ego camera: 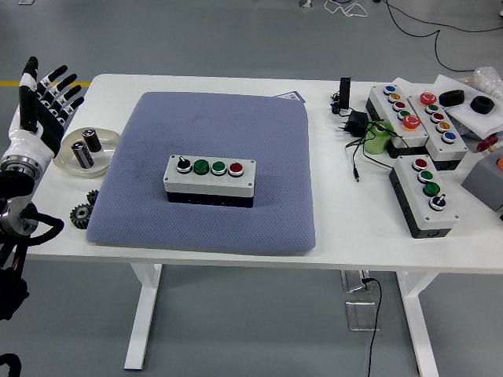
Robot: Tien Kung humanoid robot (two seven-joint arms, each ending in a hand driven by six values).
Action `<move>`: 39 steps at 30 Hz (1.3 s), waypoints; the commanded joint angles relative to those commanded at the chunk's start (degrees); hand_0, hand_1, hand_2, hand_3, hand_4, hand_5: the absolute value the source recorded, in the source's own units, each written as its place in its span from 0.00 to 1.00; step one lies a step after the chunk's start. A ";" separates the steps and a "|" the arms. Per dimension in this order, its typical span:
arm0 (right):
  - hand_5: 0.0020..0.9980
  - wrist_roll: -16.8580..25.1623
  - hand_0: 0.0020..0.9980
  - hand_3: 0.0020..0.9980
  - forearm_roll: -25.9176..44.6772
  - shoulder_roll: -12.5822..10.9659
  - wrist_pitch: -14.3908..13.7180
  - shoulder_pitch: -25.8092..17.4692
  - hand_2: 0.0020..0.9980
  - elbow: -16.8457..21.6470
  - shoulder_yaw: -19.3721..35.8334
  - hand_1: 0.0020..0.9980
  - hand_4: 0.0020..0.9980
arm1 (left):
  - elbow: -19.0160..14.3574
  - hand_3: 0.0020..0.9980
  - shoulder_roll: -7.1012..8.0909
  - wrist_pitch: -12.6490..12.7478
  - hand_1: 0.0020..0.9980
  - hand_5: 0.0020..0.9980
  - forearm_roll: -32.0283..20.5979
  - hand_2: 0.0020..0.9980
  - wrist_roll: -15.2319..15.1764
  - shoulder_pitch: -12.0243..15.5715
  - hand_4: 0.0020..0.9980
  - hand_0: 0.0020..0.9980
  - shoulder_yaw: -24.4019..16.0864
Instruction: Pick up the button,place it on the desk,press the button,press the button
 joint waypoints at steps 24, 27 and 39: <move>0.25 -0.23 0.64 0.63 -0.62 0.11 -0.07 0.56 0.56 0.00 1.11 0.53 0.23 | -2.11 0.78 0.04 -5.38 0.81 1.00 2.37 0.80 2.14 1.87 0.65 0.81 -3.91; 0.25 -0.24 0.64 0.63 -0.61 0.15 -0.16 0.57 0.59 0.00 1.18 0.55 0.23 | -2.73 0.78 -0.10 -6.27 0.81 1.00 2.98 0.80 2.62 2.33 0.66 0.81 -4.34; 0.25 -0.25 0.64 0.63 -0.13 0.25 -0.31 0.56 0.60 0.00 0.73 0.54 0.23 | -3.90 0.79 -0.98 -7.14 0.81 1.00 4.68 0.81 3.36 3.19 0.66 0.81 -4.93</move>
